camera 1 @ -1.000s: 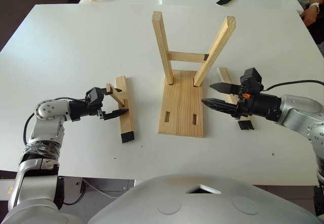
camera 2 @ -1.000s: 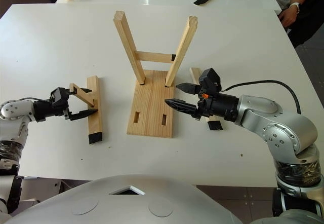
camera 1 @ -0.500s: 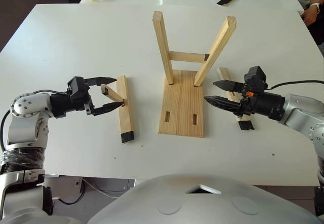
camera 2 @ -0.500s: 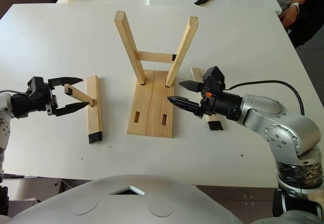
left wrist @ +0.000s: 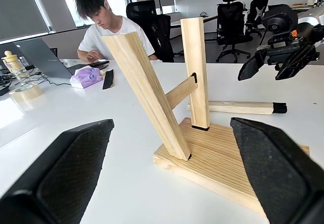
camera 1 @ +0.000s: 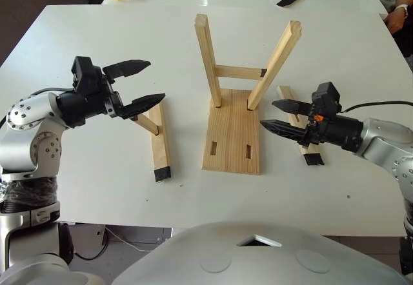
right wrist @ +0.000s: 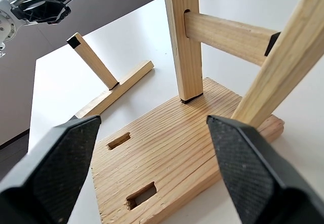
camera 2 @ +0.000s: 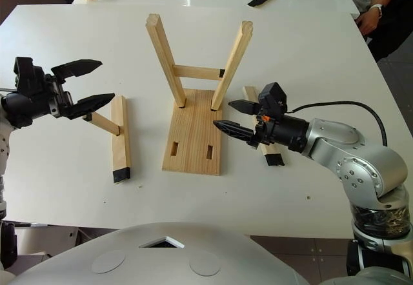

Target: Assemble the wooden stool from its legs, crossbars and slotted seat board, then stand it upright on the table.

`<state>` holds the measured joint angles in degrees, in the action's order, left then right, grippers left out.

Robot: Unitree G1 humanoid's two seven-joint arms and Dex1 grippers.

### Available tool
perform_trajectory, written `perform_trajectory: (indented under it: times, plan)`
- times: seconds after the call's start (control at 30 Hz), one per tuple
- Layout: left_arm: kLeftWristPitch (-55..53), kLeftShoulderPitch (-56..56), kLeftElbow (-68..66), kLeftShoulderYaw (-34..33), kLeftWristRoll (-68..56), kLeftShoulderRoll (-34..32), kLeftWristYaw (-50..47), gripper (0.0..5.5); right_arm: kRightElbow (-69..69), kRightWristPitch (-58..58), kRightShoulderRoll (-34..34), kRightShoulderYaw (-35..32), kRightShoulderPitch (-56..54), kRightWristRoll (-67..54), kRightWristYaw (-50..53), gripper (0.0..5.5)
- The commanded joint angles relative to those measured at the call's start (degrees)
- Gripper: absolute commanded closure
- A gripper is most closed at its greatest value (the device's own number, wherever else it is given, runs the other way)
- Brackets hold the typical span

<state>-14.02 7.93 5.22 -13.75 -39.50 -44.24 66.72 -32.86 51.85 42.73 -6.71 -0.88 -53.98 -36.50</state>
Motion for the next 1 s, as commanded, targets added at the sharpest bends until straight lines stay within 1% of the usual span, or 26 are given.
perform_trajectory:
  times: [0.03,0.33,0.47,0.63,0.73,0.87,1.0]
  plan:
    - [-3.59,2.74,0.86,-1.37,-2.41,0.96,-2.62,1.22,0.15,-0.13,-0.11,0.17,-1.26,0.08,-0.63,1.64]
    - [-11.01,5.66,2.15,-4.75,-8.61,0.51,-4.57,1.22,-0.58,0.15,-0.56,-0.05,-1.32,-0.42,-0.44,1.64]
    - [-12.45,5.30,3.23,-5.03,-9.39,1.27,-4.92,1.22,-0.86,0.22,-0.89,-0.05,-0.95,-0.40,-0.31,1.64]
    - [-6.26,-1.78,0.37,-1.37,-2.86,6.43,-4.53,1.22,-0.17,0.71,-1.45,1.16,-1.91,-0.08,-0.61,1.64]
    - [-2.20,-4.41,-2.07,0.21,0.98,8.46,-3.92,1.22,0.00,1.21,-1.37,0.97,-2.37,-0.56,-0.68,1.64]
    - [0.57,-4.18,-5.10,0.51,2.51,9.82,-4.57,1.22,0.10,1.67,-1.34,1.06,-2.99,-0.78,-0.80,1.64]
    - [-0.77,-1.45,-4.14,-0.67,0.28,9.72,-6.50,1.22,-0.18,1.76,-1.70,0.95,-3.09,-0.95,-0.49,1.64]
